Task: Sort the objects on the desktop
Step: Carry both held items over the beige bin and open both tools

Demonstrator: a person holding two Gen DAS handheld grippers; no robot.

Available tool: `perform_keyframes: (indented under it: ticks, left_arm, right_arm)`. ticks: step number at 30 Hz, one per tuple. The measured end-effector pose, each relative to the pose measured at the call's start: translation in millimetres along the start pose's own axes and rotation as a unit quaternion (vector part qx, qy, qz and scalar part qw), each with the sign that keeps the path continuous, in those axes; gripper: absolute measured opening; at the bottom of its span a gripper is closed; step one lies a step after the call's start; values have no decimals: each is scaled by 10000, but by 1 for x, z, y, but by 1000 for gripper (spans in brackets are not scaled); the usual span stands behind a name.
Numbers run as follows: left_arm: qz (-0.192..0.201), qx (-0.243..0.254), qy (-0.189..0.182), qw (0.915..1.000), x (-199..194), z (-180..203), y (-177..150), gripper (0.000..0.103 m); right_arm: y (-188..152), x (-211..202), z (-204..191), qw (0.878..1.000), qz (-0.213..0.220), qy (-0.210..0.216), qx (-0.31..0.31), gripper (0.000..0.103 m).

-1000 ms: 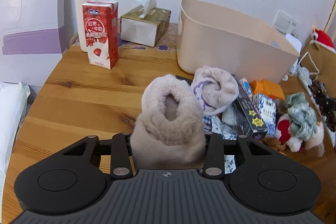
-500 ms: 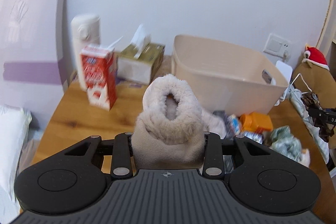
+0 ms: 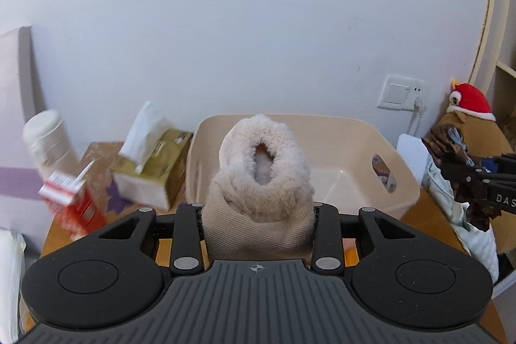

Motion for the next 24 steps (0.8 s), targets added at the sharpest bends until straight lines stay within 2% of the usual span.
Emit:
perform_keyframes:
  ticks: [6, 9, 14, 20, 21, 24]
  left_arm:
    - [-38, -143, 115, 9998, 53, 13, 14, 36]
    - [-201, -360, 22, 9991, 80, 18, 15, 36]
    - [-464, -246, 117, 9986, 119, 31, 9, 36]
    - [-1071, -80, 224, 9940, 156, 30, -15, 37]
    - [-1139, -80, 238, 9932, 157, 27, -20, 38]
    - [-1220, -24, 256, 9922, 158, 25, -29, 50]
  right_arm:
    - [22, 35, -8, 9999, 118, 14, 88, 31]
    - [24, 56, -10, 9998, 80, 40, 194, 31]
    - [16, 99, -15, 9990, -239, 162, 352, 31]
    - [-7, 133, -23, 9971, -680, 208, 279, 31]
    - [-11, 135, -23, 9966, -741, 217, 281, 32]
    - [-19, 139, -24, 9959, -848, 190, 265, 34]
Point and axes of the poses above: each gripper's, at about its wrist camera, not at the fingertips, and x roughly the way its jaws point, z to its right, y to its top, the point moved 5 cm from there along x, roughly the way its jaws point, and after that the axes turned 13 degrees about z, right-handed, at the moved point
